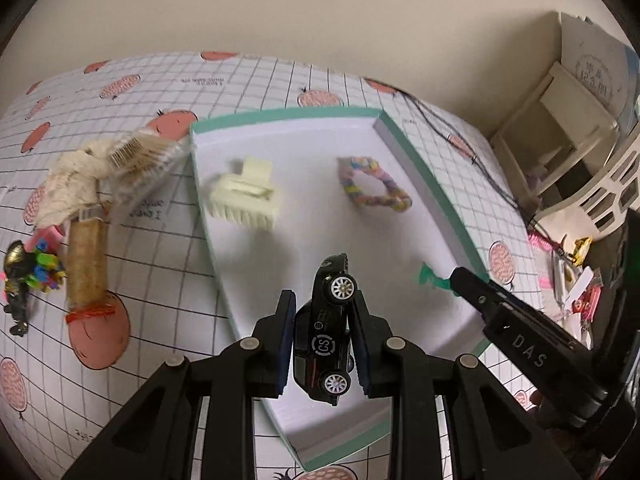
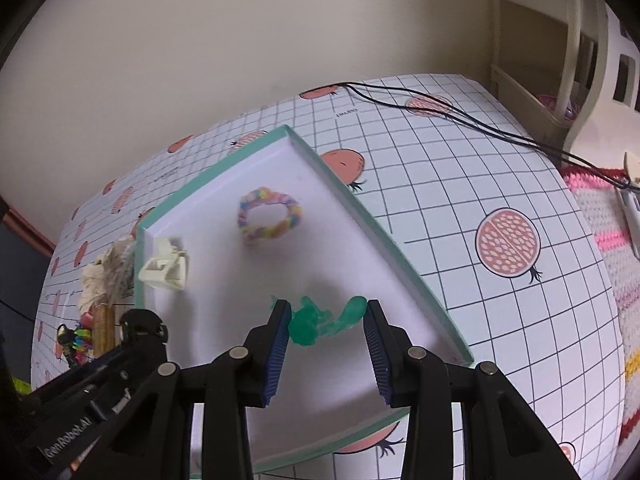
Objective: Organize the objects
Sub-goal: 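Carry the black toy car and green toy over the tray with both tools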
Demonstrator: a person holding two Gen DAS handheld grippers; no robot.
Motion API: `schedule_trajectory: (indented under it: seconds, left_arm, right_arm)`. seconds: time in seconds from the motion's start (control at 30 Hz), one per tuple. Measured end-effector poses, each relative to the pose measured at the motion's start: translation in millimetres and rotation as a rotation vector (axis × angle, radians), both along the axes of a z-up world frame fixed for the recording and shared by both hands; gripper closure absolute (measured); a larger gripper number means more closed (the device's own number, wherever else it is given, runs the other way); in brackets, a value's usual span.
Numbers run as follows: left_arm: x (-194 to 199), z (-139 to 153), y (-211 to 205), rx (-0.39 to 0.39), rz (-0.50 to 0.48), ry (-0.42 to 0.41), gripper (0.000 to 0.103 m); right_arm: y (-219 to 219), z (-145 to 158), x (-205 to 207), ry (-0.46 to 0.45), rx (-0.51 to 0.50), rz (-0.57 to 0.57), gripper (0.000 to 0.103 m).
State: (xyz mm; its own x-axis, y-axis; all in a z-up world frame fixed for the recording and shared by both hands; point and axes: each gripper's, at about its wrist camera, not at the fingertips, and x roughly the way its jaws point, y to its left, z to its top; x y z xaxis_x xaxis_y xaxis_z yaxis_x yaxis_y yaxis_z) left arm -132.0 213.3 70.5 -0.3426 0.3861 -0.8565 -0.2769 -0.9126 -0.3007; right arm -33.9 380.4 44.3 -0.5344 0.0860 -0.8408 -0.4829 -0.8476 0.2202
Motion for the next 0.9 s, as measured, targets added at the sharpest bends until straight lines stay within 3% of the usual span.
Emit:
schedule_trajectory:
  seconds: [0.37,0.9]
  left_arm:
    - [-6.9,-26.5,5.9,-0.055,0.013,-0.054,0.076]
    - [-6.8,-37.6,7.1,-0.08,0.02,-0.074,0.075]
  right_arm:
    - [-7.3,-8.1,-7.9,-0.016,0.004,0.033,0.062]
    - [-21.8,-27.3,-11.5,-0.137,0.012,0.114,0.062]
